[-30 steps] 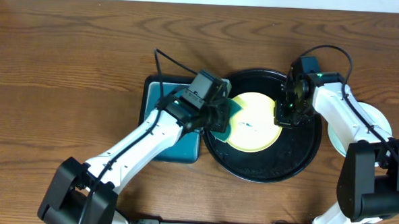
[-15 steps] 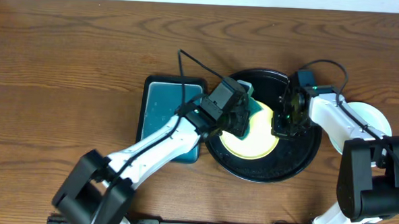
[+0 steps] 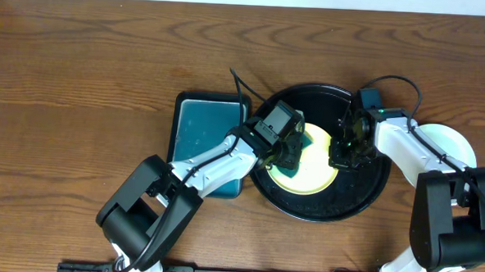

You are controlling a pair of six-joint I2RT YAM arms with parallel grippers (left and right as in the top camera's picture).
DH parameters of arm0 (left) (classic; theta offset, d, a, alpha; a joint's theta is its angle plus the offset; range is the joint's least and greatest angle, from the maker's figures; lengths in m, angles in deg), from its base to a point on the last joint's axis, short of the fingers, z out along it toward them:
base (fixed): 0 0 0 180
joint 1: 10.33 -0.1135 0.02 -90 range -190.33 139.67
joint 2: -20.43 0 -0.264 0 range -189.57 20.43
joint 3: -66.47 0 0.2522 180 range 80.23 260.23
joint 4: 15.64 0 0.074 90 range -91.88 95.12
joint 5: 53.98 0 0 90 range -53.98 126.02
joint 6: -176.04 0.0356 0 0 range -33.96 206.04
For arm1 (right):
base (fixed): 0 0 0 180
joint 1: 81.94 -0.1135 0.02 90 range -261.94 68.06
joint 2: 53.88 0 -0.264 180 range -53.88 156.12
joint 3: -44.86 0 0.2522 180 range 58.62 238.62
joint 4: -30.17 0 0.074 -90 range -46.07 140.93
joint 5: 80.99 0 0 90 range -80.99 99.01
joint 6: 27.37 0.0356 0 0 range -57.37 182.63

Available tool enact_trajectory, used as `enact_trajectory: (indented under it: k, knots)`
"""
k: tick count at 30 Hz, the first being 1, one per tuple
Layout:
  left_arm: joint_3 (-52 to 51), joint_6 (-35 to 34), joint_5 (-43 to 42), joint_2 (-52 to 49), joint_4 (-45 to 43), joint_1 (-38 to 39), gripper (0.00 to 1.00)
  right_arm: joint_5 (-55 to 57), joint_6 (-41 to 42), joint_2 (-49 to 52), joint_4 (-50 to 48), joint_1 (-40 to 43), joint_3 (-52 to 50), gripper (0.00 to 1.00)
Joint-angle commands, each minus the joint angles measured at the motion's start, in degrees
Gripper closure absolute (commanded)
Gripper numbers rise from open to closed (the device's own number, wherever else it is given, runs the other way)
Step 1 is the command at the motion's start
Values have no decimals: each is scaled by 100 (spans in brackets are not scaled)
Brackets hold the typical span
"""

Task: Clean dirty plates on tray and stack at the side
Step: 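Scrub the yellow plate with the sponge while the right gripper holds its rim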

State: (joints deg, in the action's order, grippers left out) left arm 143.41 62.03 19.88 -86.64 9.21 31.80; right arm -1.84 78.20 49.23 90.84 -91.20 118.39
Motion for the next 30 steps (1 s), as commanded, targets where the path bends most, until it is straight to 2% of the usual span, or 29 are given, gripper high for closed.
enact_trajectory:
  k: [1, 20, 30]
  knots:
    - [118, -28, 81, -55, 57, 13, 92, -59, 31, 31, 17, -125, -140, 99]
    - [118, -155, 68, -90, -267, 647, 92, -59, 28, 31, 22, -136, -140, 99]
    - [118, -160, 1279, -92, -752, 621, 92, -59, 28, 31, 26, -136, -140, 99]
